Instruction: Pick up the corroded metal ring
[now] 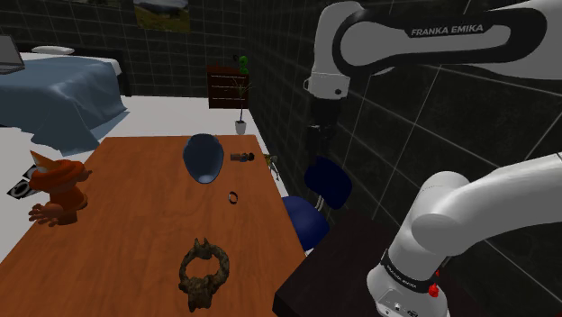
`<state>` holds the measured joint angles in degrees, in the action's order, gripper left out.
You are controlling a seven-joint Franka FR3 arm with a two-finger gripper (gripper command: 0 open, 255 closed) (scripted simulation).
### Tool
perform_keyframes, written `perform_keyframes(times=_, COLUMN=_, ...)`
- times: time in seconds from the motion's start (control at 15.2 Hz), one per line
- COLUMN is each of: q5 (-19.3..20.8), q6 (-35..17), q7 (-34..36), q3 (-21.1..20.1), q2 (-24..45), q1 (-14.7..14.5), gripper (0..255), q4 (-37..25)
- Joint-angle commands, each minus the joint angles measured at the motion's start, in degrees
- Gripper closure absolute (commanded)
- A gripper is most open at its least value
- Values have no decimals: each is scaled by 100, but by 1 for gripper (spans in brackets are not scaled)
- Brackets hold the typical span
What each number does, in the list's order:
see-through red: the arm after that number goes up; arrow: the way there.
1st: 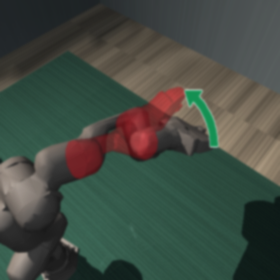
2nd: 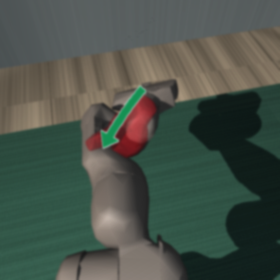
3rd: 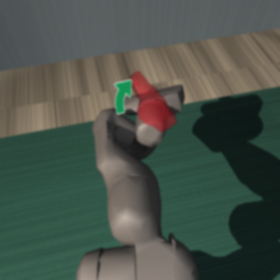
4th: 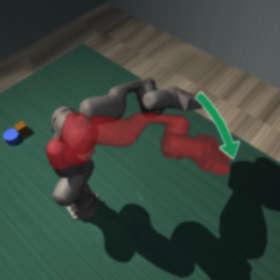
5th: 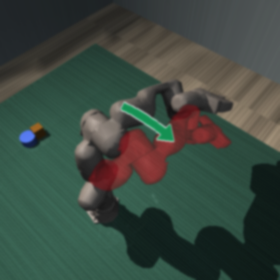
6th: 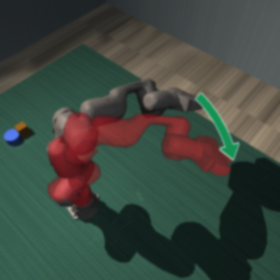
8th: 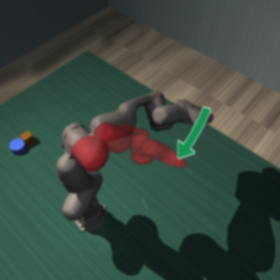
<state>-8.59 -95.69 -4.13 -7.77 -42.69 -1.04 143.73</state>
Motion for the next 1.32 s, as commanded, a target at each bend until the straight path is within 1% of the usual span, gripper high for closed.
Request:
perform_keyframes(times=0.0, q5=-109, q6=-408, q7=134, q3=-185, q2=230, q1=-59, gripper=0, q4=134)
perform_keyframes(times=0.4, q5=-355, q6=-1562, q7=593, q3=-782, q2=1147, q1=-217, gripper=0, q4=268)
perform_keyframes(times=0.73, q5=-364, q6=-2504, q7=1035, q3=-1275, q2=2133, q1=-267, gripper=0, q4=148)
perform_keyframes(times=0.99, q5=-149, q6=-3201, q7=1489, q3=-1638, q2=3037, q1=-259, gripper=0, q4=-96)
perform_keyframes(times=1.25, q5=336, q6=-3797, q7=2083, q3=-1912, q2=4020, q1=-262, gripper=0, q4=-465)
